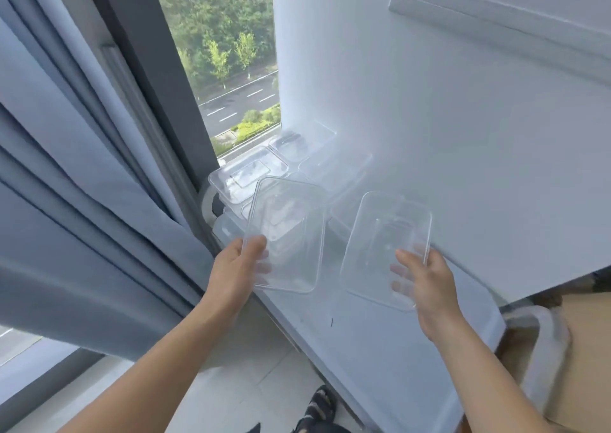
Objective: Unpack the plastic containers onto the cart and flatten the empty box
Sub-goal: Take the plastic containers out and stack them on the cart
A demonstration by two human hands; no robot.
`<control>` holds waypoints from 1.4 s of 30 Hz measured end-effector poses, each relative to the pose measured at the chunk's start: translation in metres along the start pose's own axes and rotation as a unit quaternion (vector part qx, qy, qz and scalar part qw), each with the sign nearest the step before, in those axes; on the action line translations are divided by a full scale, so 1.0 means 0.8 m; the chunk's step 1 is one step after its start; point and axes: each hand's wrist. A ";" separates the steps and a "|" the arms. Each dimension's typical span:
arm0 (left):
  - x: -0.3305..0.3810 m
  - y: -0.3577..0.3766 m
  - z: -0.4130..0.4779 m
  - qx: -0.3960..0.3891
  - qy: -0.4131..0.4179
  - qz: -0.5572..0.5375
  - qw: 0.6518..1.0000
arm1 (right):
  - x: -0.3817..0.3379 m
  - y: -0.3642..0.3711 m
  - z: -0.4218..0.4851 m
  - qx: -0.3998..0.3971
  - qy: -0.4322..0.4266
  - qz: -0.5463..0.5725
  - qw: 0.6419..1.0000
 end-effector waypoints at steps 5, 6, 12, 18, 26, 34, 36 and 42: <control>0.022 0.029 0.041 -0.041 -0.015 0.004 0.999 | -0.003 0.016 0.050 0.059 0.002 -0.003 0.998; 0.026 0.032 0.051 -0.048 -0.015 0.009 0.999 | -0.004 0.021 0.061 0.076 0.002 -0.006 0.997; 0.063 0.041 0.125 -0.096 0.009 0.031 0.995 | -0.010 0.063 0.123 0.130 0.028 -0.050 0.990; 0.095 0.049 0.189 -0.172 0.024 0.056 0.983 | -0.017 0.102 0.173 0.176 0.061 -0.097 0.978; 0.108 0.030 0.240 -0.209 0.016 0.080 0.975 | -0.004 0.125 0.189 0.221 0.099 -0.120 0.963; 0.114 0.035 0.238 -0.249 0.029 0.095 0.963 | -0.005 0.124 0.181 0.243 0.099 -0.113 0.958; 0.117 0.037 0.230 -0.253 0.036 0.093 0.962 | -0.010 0.123 0.170 0.254 0.072 -0.117 0.957; 0.110 0.050 0.188 -0.262 0.048 0.094 0.959 | -0.028 0.122 0.089 0.265 -0.066 -0.088 0.958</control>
Point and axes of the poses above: each hand's wrist, its own z-axis towards the middle knuckle, its own y-axis out of the palm, x = y × z, and after that the axes turned 3 degrees about x, right-handed
